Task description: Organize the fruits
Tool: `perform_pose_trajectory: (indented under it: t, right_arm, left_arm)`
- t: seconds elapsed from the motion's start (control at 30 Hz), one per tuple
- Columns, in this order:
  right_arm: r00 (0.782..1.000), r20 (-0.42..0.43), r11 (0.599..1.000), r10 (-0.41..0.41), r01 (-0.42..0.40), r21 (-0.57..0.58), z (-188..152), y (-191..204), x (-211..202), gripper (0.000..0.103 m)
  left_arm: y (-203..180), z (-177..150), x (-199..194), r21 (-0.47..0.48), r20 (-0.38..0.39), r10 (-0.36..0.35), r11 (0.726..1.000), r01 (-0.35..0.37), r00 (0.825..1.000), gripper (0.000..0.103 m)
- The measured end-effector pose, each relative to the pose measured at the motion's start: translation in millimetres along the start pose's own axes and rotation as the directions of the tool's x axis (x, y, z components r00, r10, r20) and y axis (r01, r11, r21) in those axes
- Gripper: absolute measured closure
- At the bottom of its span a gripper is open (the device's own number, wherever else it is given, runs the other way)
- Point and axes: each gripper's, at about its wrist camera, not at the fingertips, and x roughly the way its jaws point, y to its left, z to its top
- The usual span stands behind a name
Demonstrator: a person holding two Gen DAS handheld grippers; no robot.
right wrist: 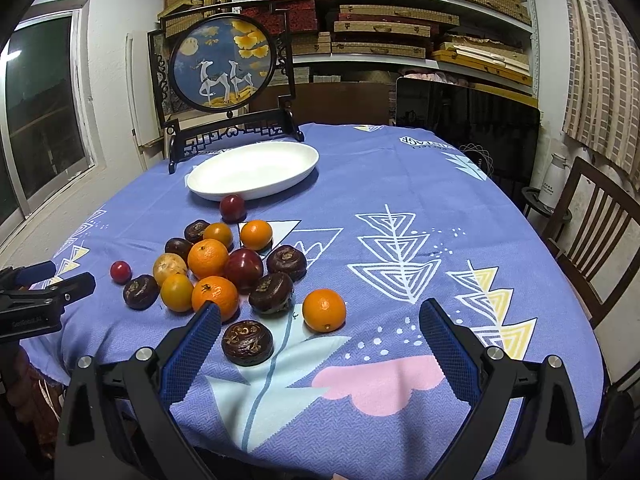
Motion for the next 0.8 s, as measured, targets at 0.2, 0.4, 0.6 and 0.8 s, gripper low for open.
perform_pose_trajectory:
  t: [0.2, 0.4, 0.6, 0.8]
  right_arm:
    - [1.000, 0.002, 1.000, -0.001, 0.001, -0.001, 0.0, 0.9, -0.4, 0.004]
    - [1.000, 0.003, 1.000, 0.000, 0.000, 0.000, 0.2, 1.5, -1.1, 0.004]
    - [1.000, 0.000, 1.000, 0.003, -0.003, -0.003, -0.6, 3.3, -0.9, 0.004]
    - [1.000, -0.001, 1.000, 0.005, -0.005, -0.003, -0.6, 4.1, -0.6, 0.004]
  left_arm:
    - [1.1, 0.6, -3.7, 0.000, 0.002, 0.001, 1.000, -0.001, 1.000, 0.004]
    - [0.2, 0.0, -0.8, 0.000, -0.005, 0.002, 1.000, -0.002, 1.000, 0.004]
    - [0.4, 0.1, -0.4, -0.001, -0.005, 0.001, 1.000, -0.001, 1.000, 0.004]
    - [-0.1, -2.4, 1.6, -0.008, -0.007, -0.002, 1.000, 0.002, 1.000, 0.004]
